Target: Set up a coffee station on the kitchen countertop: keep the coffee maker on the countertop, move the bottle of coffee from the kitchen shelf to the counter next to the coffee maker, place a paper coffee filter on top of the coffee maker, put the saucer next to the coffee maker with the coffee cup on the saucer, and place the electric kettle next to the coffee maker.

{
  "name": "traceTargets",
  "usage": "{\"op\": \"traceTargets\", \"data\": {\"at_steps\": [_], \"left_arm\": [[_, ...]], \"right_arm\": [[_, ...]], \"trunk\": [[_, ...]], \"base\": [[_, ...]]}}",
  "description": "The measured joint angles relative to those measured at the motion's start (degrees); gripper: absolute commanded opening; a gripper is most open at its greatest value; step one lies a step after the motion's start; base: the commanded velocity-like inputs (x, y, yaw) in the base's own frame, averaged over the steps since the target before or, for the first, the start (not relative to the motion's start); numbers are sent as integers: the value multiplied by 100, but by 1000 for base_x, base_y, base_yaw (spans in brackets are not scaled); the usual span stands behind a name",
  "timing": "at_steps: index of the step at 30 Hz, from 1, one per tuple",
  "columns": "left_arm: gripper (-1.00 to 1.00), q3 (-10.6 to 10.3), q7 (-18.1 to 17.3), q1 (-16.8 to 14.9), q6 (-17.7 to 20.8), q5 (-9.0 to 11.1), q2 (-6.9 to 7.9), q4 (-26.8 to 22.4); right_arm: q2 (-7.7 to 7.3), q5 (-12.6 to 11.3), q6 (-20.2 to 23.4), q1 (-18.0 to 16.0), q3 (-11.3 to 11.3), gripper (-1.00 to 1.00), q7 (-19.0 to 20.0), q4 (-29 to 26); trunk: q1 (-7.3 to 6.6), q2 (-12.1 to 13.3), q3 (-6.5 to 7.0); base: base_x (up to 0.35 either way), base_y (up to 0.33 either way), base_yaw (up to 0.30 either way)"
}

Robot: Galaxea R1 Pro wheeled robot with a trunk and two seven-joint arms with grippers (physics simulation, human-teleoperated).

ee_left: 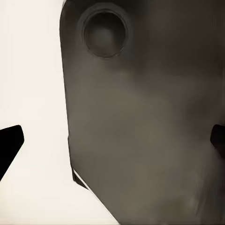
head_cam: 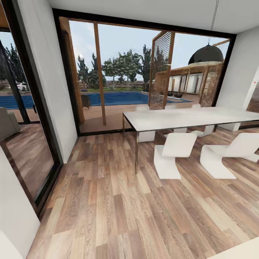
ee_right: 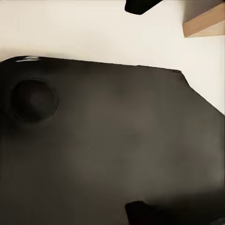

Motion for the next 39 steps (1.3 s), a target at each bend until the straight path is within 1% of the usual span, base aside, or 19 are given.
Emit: {"op": "traceTargets", "data": {"at_steps": [4,7,12,17,21,26,35,36,37,38,39], "left_arm": [[100,-13,-6,15,-49,-10,-8,-82],[100,-16,0,15,-50,-15,-8,-91],[100,-26,-4,15,-197,-18,-9,-98],[100,-21,-1,13,-357,-24,10,-101],[100,-12,6,6,-484,-15,57,-113],[100,-14,12,-18,-640,-21,90,-252],[100,-9,16,-34,-926,-17,96,-546],[100,-9,16,-30,-1228,-16,96,-944],[100,-8,16,-71,-1241,-17,96,-1672],[100,-9,16,-61,-1244,-13,96,-1810],[100,-8,16,-77,-1244,-12,94,-1876]], "right_arm": [[128,2,-14,-61,9,100,-8,-129],[177,1,-16,-62,6,100,-8,-201],[184,0,-29,-64,-11,100,-15,-280],[164,1,-174,-62,-5,100,-24,-447],[72,1,-302,-62,-11,100,-30,-576],[-62,1,-462,-65,-21,100,-32,-738],[-173,1,-751,-67,-36,100,-32,-1029],[-175,0,-1308,-64,-38,100,-32,-1342],[-179,-4,-1392,-65,-39,100,-32,-2212],[-181,-5,-1444,-81,-37,100,-32,-2844],[-182,-9,-1465,-69,-39,100,-32,-2799]], "trunk": [[1,1,2],[0,1,2],[0,1,2],[0,1,2],[1,1,2],[1,2,3],[1,2,3],[1,2,2],[1,2,4],[1,2,5],[1,2,3]], "base": [[0,0,0],[0,0,0],[0,0,0],[0,0,0],[0,0,0],[0,0,0],[0,0,0],[0,0,0],[0,0,0],[0,0,0],[0,0,0]]}}
